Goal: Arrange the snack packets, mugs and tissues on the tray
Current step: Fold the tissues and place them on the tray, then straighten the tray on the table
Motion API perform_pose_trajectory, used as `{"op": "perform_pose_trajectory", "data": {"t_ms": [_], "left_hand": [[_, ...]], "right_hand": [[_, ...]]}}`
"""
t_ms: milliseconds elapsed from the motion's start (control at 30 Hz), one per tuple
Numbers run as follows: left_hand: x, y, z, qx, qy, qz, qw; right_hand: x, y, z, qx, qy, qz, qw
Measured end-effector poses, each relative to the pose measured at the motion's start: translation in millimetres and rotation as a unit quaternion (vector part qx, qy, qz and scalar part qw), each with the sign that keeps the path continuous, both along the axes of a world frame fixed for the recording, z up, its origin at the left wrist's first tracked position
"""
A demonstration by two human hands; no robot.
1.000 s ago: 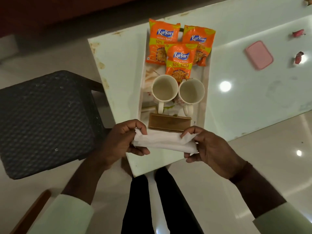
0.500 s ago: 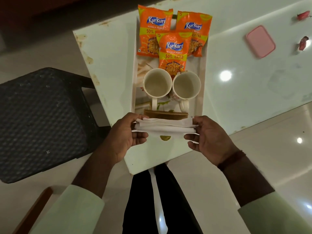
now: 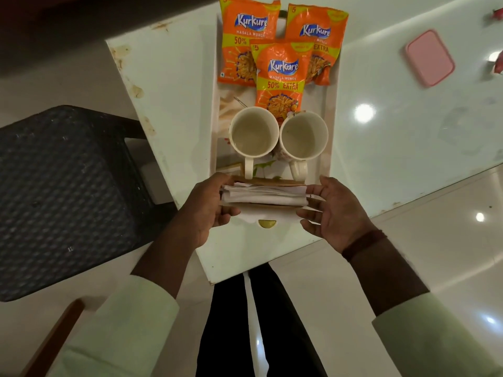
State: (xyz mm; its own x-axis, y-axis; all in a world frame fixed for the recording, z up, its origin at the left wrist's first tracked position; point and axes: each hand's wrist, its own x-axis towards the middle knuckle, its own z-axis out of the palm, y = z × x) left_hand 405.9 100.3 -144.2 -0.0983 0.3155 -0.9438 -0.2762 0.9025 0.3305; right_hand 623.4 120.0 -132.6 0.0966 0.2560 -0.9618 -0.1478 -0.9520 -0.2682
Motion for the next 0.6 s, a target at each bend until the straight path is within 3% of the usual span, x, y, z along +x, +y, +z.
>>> {"op": "perform_pose_trajectory", "data": {"t_ms": [233,600], "left_hand": [[-1,-11,-5,0.043,0.035,0.049,0.997],[10,-41,44,0.104,0.166,-0.074,0.978]], "right_hand": [[5,-4,5,-0.006,-0.010,-0.006,1.000],[16,-6,54,0.069,-0.099,0.010,0.993]]}}
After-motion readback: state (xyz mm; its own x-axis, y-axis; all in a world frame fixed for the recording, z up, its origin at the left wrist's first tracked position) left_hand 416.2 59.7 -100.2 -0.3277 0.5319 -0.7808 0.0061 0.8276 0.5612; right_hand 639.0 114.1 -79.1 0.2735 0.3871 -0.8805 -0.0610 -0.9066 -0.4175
